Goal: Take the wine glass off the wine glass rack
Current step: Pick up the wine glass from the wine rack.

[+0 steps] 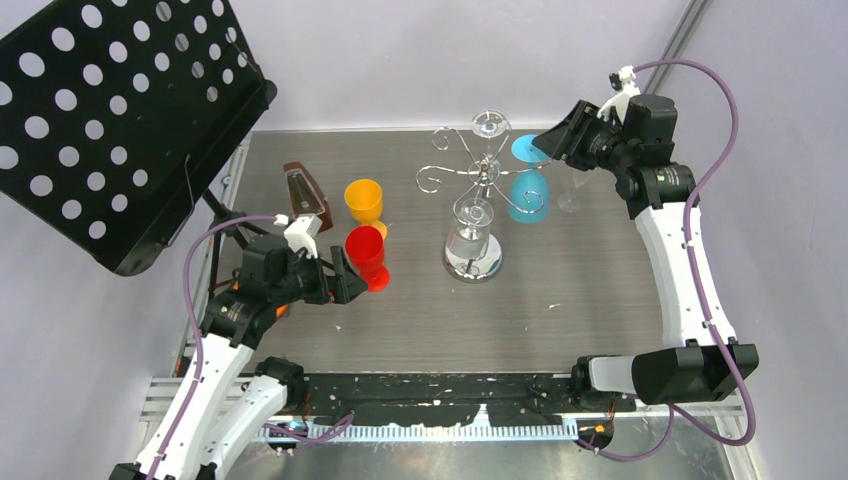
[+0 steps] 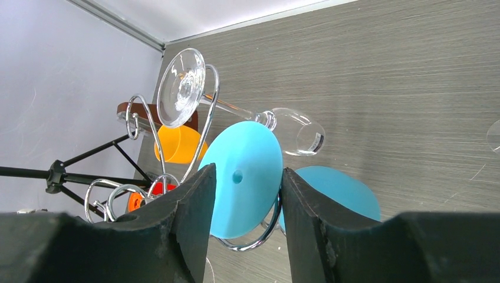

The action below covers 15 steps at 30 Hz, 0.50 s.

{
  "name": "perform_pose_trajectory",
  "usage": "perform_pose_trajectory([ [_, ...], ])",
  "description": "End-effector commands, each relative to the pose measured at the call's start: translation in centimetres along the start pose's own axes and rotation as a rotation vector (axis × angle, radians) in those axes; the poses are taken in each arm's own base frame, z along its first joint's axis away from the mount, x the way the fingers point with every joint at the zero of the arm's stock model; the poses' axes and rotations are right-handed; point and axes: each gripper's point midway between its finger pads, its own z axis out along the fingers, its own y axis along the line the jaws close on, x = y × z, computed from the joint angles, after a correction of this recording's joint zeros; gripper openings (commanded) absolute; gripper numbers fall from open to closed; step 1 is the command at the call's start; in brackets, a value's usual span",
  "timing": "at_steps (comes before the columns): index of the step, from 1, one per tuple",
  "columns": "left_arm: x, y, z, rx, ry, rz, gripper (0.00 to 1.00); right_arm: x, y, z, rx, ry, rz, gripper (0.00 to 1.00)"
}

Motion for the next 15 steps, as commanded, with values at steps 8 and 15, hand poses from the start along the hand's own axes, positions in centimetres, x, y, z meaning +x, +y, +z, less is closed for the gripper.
perform_pose_trajectory([
  [8, -0.9, -0.6, 0.0, 0.035, -0.035, 0.022, 0.93, -1.6, 1.8, -0.8, -0.064, -0.071, -0.057, 0.53],
  [15, -0.8, -0.6, 0.0, 0.036, -0.032, 0.022, 0.93, -1.1, 1.3, -0.3, -0.057, -0.063, -0.056, 0.55],
])
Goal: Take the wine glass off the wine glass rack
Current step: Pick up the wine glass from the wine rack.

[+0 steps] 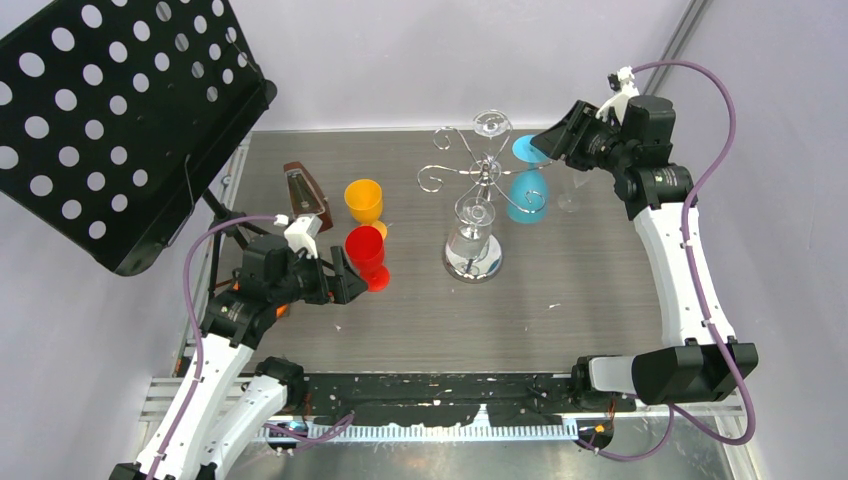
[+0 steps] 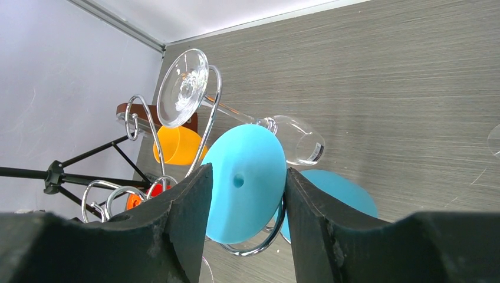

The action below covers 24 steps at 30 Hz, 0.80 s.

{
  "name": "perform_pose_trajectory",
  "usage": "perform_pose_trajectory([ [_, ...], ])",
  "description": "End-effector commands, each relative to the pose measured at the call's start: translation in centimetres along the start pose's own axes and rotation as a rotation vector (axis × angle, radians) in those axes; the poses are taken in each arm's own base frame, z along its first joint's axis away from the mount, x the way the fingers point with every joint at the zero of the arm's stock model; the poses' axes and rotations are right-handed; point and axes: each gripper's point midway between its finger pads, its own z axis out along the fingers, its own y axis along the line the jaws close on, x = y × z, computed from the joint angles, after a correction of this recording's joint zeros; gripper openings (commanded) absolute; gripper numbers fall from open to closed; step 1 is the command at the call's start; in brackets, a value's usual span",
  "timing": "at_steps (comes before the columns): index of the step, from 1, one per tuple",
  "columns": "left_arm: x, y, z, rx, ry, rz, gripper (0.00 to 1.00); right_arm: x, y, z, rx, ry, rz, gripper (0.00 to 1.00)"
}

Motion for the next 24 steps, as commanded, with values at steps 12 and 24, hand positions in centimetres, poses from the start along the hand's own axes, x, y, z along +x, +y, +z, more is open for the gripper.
perform_pose_trajectory([
  [12, -0.9, -0.6, 0.1, 0.036, -0.032, 0.023, 0.93, -2.3, 2.4, -1.3, -0.077, -0.099, -0.071, 0.55],
  [24, -0.8, -0.6, 0.1, 0.036, -0.029, 0.022, 0.93, -2.9, 3.5, -1.8, -0.112, -0.124, -0.088, 0.55],
])
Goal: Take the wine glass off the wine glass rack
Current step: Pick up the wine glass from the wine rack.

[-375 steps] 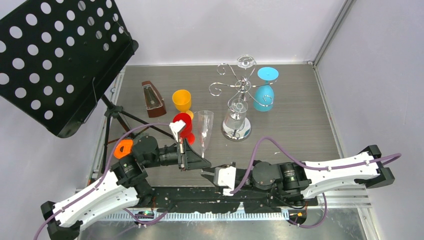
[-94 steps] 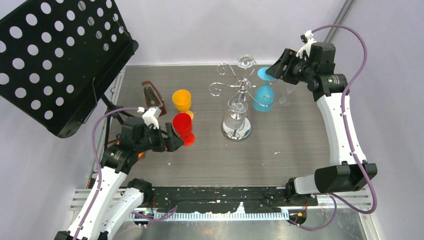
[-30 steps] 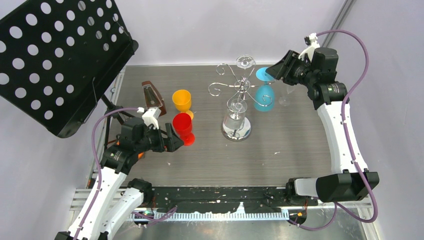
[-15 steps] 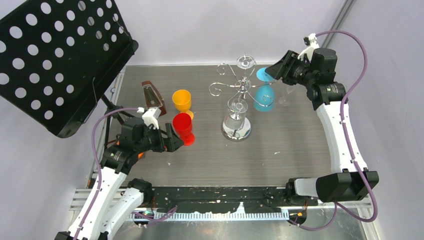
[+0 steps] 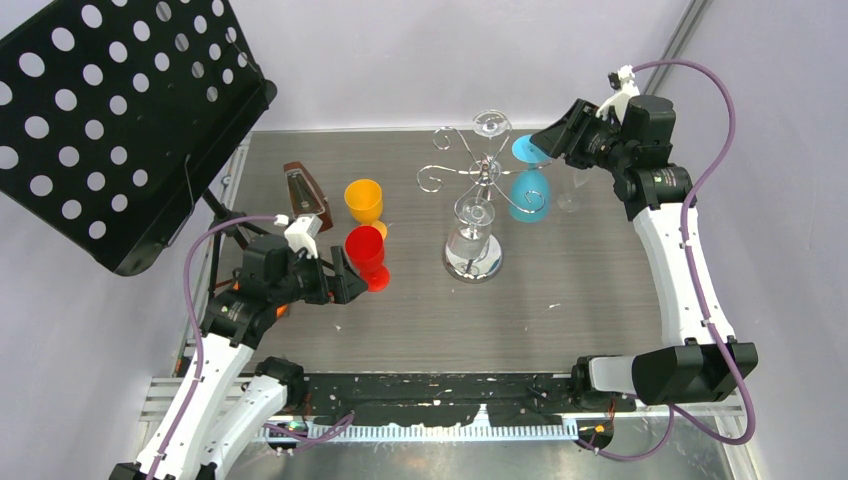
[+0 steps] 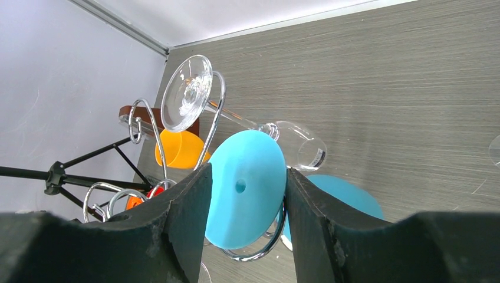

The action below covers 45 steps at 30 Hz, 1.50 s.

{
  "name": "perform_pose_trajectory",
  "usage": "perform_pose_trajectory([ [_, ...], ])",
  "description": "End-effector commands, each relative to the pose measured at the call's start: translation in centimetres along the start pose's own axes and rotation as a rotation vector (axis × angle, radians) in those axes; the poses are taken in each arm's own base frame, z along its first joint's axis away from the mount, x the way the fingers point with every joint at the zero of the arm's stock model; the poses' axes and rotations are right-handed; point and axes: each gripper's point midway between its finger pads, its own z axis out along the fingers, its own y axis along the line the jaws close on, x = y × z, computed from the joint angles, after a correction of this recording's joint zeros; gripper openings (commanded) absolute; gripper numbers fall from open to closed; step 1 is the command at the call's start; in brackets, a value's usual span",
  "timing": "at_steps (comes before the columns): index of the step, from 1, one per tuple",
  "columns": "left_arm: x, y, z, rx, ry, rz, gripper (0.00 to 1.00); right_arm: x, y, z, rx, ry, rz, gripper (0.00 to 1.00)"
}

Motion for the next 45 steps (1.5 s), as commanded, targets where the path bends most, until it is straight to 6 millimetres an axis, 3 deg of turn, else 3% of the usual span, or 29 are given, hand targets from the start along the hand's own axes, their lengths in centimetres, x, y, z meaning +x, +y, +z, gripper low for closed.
perform_pose_trajectory([
  [1, -0.8, -0.6, 0.1, 0.037, -0.031, 0.023, 0.93, -2.7, 3.3, -1.9, -0.096, -0.107, -0.077, 0.55],
  [12, -0.8, -0.6, 0.1, 0.035, -0.031, 0.023, 0.93, -3.1, 3.8, -2.0, -0.11, -0.114, -0.08, 0.55],
  [28, -0.9, -0.6, 0.1, 0.034, -0.031, 0.024, 0.93, -0.5, 3.5, -1.8, -0.136, -0.048, -0.016, 0.51],
  [33, -0.8, -0.6, 0.1, 0.035, -0.032, 0.024, 0.94, 0.4, 3.0, -1.4, -0.123, -0.019, -0.003, 0.43],
  [45, -0.8, -0.6, 0.0, 0.033, -0.032, 0.025, 0.94, 0.8, 2.1, -1.1, -0.085, -0.01, 0.015, 0.12],
])
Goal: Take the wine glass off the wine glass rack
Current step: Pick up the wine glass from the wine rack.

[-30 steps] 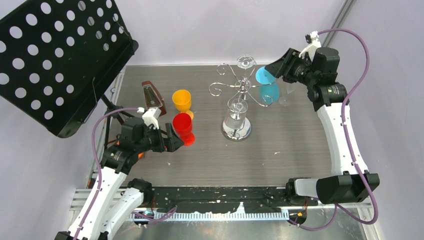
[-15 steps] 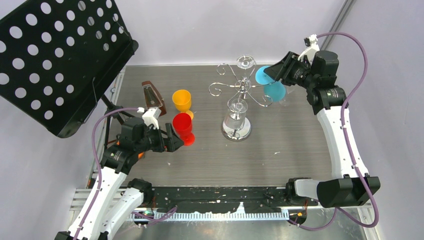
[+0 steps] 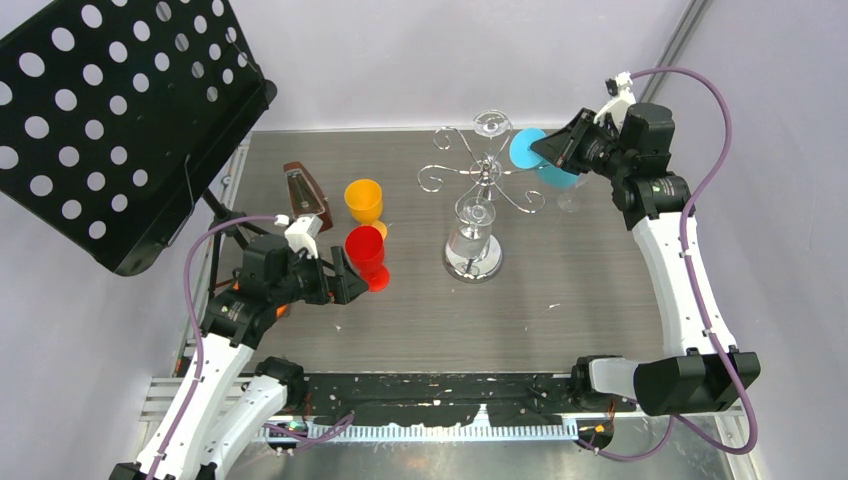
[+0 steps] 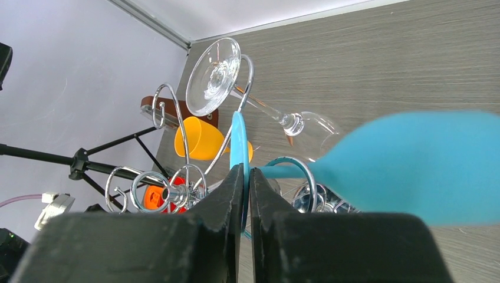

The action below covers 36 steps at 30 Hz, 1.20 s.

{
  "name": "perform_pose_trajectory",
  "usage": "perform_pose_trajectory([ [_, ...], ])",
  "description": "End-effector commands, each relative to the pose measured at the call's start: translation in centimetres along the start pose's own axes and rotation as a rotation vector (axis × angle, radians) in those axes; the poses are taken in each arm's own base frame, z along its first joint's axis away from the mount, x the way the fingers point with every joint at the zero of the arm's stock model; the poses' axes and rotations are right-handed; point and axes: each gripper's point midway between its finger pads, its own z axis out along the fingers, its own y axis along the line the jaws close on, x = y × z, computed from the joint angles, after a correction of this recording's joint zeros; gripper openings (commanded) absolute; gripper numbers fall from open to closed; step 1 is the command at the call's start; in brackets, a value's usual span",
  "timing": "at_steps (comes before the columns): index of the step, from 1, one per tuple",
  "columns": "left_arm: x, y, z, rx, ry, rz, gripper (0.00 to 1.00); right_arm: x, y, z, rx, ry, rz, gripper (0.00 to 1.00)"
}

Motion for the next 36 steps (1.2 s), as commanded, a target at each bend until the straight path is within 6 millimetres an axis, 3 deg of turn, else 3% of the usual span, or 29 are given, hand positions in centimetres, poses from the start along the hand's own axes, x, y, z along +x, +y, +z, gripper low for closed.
perform_pose_trajectory([
  [1, -0.9, -0.5, 0.0, 0.028, -0.035, 0.026, 0.93, -0.2, 0.7, -0.5, -0.014, -0.018, -0.007, 0.1],
  [12, -0.9, -0.4, 0.1, 0.024, -0.035, 0.027, 0.93, -1.3, 0.8, -0.9, 0.015, -0.06, 0.012, 0.06],
  [24, -0.9, -0.4, 0.0, 0.022, -0.039, 0.03, 0.93, -4.1, 3.2, -1.9, -0.064, -0.173, 0.171, 0.06],
  [36, -0.9, -0.4, 0.0, 0.022, -0.038, 0.029, 0.93, -4.4, 2.3, -1.5, -0.074, -0.214, 0.365, 0.06],
])
